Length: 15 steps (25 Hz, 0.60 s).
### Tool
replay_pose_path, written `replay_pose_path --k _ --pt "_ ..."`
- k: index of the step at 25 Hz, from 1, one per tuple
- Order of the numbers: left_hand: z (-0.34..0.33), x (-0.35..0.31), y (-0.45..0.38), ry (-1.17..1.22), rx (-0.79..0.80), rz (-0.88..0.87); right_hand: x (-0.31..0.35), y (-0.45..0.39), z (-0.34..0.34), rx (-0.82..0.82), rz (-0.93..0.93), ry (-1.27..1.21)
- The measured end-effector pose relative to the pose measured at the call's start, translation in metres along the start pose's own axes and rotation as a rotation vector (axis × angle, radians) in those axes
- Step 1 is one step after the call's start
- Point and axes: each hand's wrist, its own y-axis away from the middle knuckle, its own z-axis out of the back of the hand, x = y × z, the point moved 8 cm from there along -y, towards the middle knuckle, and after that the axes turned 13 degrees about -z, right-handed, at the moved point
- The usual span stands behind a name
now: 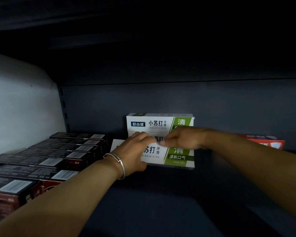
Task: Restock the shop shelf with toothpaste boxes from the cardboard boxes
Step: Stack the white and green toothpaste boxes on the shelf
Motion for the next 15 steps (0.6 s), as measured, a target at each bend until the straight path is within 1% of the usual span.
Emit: replay_pose_path --k 1,2,4,5,8,12,15 --pt "0.002 -0.002 0.001 -0.012 -0.008 -0.006 -0.001 0.003 -0.003 0.007 0.001 -0.021" --pt "0.005 -0.004 0.000 -0.025 -0.026 -0.014 -0.001 0.006 -0.001 -0.019 0.021 -0.059" --pt "0.011 -0.009 0.000 -0.062 -0.065 -0.037 -0.001 0.005 0.005 -0.109 0.064 -0.132" --pt "0.013 -0.011 0.001 -0.089 -0.076 -0.049 -0.001 0.002 0.007 -0.160 0.083 -0.126" --pt "0.009 -0.014 0.005 -0.142 -0.091 -0.068 -0.005 -0.008 0.004 -0.311 0.116 0.006" --pt "-0.017 -0.005 0.011 -0.146 0.076 -0.032 -0.016 -0.017 0.005 -0.454 0.093 0.090" --pt "-0.023 0.003 0.010 -0.157 0.116 0.000 -0.020 -0.020 0.009 -0.556 0.073 0.205"
